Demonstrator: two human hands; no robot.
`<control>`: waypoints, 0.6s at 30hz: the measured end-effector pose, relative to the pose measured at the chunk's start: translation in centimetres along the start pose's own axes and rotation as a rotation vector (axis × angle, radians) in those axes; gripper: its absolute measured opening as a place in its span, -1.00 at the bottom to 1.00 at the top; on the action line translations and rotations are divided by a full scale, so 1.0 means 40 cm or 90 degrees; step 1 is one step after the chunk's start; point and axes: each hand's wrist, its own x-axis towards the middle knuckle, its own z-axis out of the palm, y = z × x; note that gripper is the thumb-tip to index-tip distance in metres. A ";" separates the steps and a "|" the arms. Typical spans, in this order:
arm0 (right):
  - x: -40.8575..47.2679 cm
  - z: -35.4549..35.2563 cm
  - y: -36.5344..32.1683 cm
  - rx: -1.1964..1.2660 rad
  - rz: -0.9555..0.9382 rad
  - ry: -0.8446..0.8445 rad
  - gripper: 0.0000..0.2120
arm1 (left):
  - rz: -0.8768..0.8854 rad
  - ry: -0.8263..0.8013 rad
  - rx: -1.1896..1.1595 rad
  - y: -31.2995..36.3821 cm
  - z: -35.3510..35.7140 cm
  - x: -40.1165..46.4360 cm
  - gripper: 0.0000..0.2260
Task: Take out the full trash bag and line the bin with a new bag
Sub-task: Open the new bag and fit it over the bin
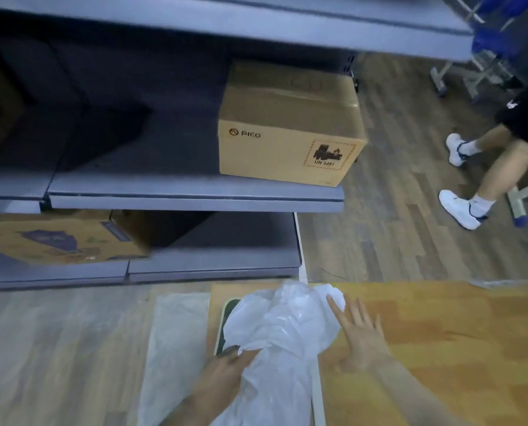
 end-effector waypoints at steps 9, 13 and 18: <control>0.324 0.201 -0.481 0.005 -0.150 0.106 -0.05 | 0.200 0.057 0.108 -0.247 0.124 -0.003 -0.59; 0.428 0.318 -0.564 0.057 -0.233 0.120 -0.12 | 0.286 0.120 0.177 -0.304 0.184 0.011 -0.78; 0.600 0.471 -0.659 0.138 -0.303 0.120 0.08 | 0.255 0.114 0.232 -0.333 0.265 0.051 -0.79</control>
